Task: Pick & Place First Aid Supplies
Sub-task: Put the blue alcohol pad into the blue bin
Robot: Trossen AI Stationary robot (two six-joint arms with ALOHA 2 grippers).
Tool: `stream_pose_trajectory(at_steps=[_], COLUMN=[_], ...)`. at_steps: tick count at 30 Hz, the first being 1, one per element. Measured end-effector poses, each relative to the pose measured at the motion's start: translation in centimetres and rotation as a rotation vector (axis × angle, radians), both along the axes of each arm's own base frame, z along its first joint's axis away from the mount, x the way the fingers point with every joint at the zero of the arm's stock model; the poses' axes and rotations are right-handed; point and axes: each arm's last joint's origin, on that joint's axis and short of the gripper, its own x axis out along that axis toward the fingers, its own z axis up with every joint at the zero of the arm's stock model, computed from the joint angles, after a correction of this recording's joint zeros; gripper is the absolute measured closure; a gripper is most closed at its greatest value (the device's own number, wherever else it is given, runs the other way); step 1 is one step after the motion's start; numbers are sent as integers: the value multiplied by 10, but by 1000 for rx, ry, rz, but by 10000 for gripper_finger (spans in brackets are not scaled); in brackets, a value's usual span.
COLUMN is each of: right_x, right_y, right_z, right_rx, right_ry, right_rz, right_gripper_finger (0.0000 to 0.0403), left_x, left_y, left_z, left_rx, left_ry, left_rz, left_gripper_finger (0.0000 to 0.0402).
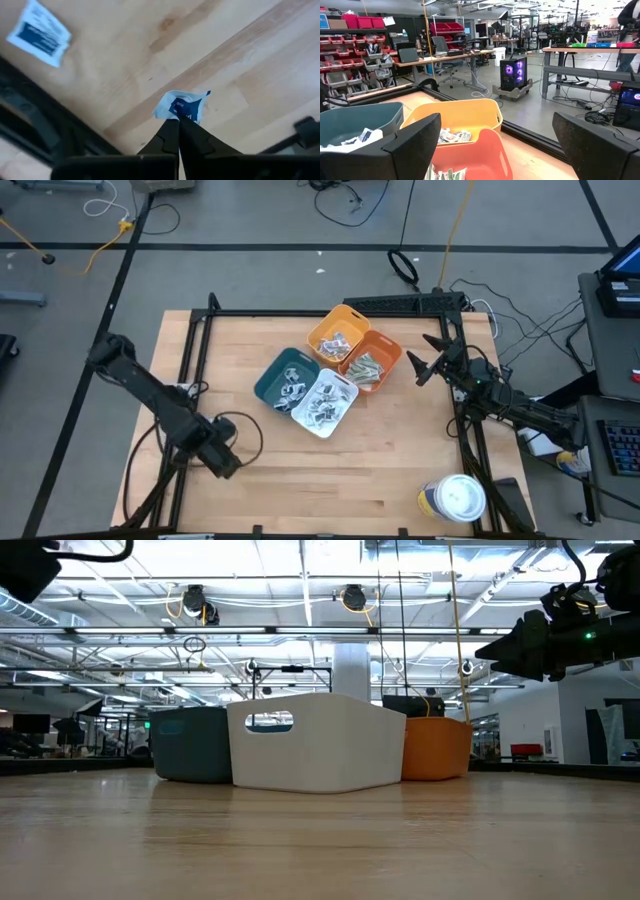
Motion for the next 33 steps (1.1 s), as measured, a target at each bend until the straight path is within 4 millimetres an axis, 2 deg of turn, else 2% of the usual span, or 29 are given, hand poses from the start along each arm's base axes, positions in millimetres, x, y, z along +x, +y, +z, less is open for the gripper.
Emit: stream_pose_trajectory(at_steps=[4, 7, 13, 27, 30, 33], right_x=[0, 0, 0, 0, 0, 0], right_y=[0, 0, 0, 0, 0, 0], right_z=[0, 0, 0, 0, 0, 0], right_rx=[0, 0, 0, 0, 0, 0], right_ry=[0, 0, 0, 0, 0, 0], right_rz=[0, 0, 0, 0, 0, 0], right_gripper_finger=[25, 25, 25, 25, 25, 26], left_x=[-8, -2, 31, 119, 133, 145], left_y=[14, 28, 77, 208, 228, 238], left_z=[14, 18, 17, 40, 44, 46], left_rx=[-16, -23, -28, 3, 4, 28], left_ry=[-20, -19, -48, -112, -102, -111], left_rz=[26, 64, 112, 93, 79, 67], left_gripper_finger=[401, 401, 401, 401, 401, 402])
